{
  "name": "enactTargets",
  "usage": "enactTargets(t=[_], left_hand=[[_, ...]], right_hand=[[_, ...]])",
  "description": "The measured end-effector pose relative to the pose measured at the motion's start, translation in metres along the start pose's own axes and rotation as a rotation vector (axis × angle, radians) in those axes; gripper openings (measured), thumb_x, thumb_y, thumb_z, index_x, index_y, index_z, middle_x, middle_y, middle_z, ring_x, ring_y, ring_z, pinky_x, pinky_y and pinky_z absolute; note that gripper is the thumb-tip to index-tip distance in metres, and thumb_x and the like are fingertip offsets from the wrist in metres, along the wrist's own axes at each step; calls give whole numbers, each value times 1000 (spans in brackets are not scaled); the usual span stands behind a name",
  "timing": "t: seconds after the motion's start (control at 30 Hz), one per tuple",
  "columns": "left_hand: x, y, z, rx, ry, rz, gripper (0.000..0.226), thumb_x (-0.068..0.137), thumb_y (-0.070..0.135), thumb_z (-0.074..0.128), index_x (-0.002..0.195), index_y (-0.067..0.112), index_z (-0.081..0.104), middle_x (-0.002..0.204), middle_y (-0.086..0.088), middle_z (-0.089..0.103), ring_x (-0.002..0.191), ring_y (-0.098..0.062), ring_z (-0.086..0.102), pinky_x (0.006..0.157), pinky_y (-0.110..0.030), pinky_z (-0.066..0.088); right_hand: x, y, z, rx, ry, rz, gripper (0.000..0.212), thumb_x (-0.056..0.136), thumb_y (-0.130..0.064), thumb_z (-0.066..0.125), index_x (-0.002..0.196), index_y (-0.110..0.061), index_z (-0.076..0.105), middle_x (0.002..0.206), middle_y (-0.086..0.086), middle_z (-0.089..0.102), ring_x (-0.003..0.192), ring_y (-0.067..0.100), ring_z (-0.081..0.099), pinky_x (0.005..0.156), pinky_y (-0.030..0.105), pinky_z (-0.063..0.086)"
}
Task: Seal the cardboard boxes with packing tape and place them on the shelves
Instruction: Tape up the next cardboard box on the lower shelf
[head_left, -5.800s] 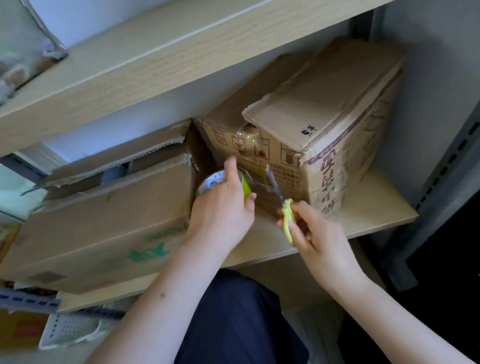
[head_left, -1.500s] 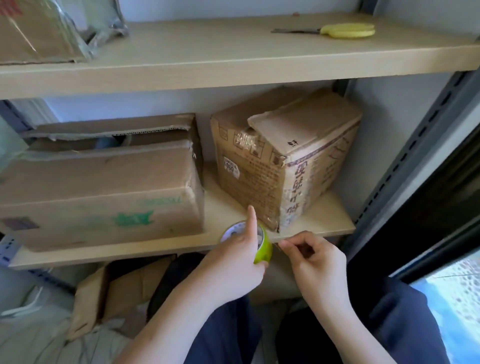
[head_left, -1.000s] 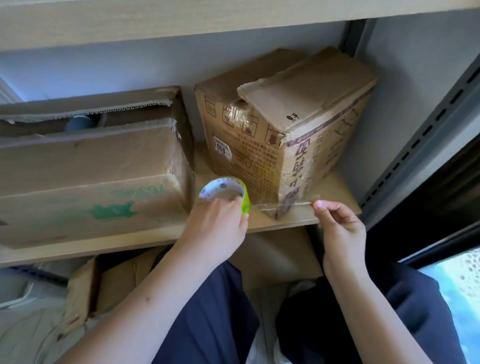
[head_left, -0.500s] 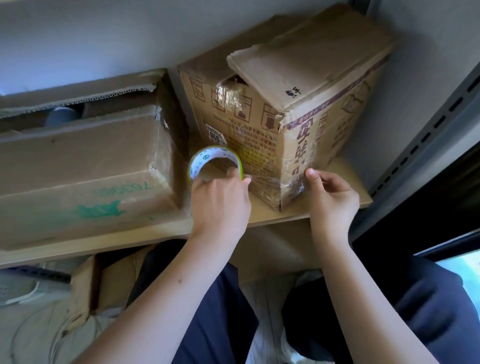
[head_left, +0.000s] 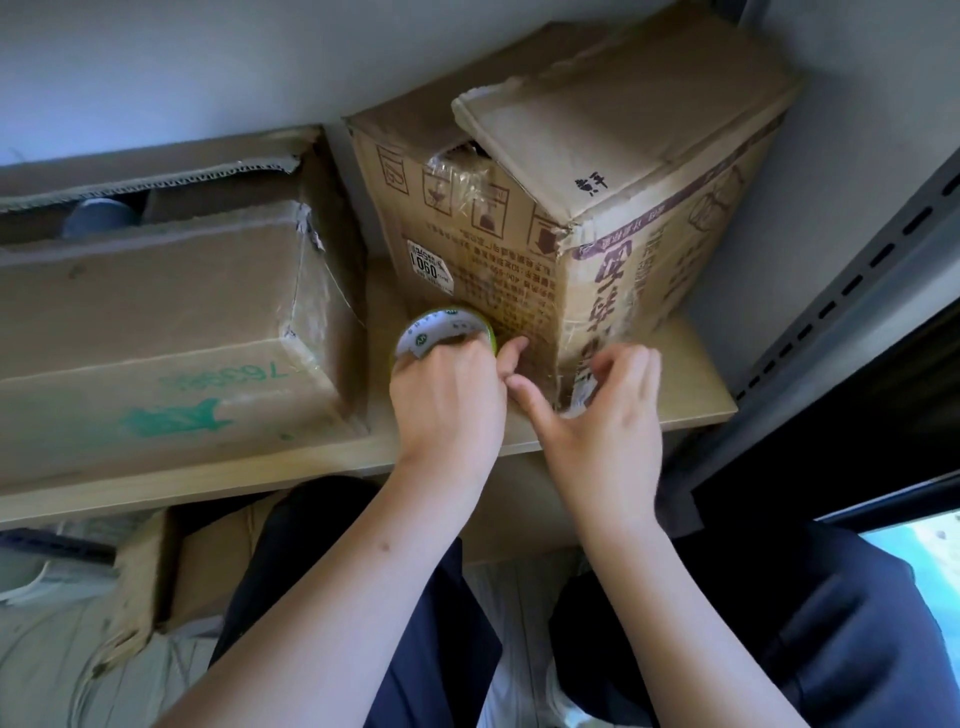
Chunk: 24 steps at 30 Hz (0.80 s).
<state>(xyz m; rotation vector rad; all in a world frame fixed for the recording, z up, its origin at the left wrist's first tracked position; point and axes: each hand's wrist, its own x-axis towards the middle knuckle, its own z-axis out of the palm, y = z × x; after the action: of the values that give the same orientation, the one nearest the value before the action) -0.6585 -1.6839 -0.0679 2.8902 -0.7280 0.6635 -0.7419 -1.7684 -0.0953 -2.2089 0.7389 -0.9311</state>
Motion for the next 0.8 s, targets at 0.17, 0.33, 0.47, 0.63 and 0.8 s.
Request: enactTargets(t=[0.17,0.33,0.47,0.63,0.8], left_hand=[[-3,-8,-5,10,-113,82,41,94,53,55,78,15,62,52,-3,52,48,-23,58,54,-26,31],[-7,-8,-4,-114,-233,160,34,104,38,29,116,12,48,77,-4,56,75,-25,65,58,-30,33],[-3,3,-1,-97,-255,157,34,106,37,29,114,12,51,86,-7,68,76,-26,68,56,-31,35],[-4,4,-1,-117,-292,111,35,105,40,30,113,13,51,85,-5,66,77,-26,68,57,-30,40],[-7,2,-2,-231,-390,126,21,100,30,40,111,13,45,76,-1,55,68,-24,59,56,-31,39]], right_hand=[[14,9,12,38,-35,143,59,78,-58,72,87,-12,36,86,-4,41,66,5,43,46,17,29],[12,5,16,-23,-36,134,57,81,-63,64,87,-14,34,85,-5,41,57,8,42,45,23,25],[20,-2,17,-168,-18,151,60,81,-69,60,89,-15,34,87,-5,44,59,19,43,46,28,24],[15,-4,21,-160,-19,119,52,89,-62,54,92,-15,31,91,-5,41,58,20,41,43,23,19],[16,-10,21,-255,-51,158,52,93,-62,49,98,-11,36,105,2,51,63,30,55,46,29,25]])
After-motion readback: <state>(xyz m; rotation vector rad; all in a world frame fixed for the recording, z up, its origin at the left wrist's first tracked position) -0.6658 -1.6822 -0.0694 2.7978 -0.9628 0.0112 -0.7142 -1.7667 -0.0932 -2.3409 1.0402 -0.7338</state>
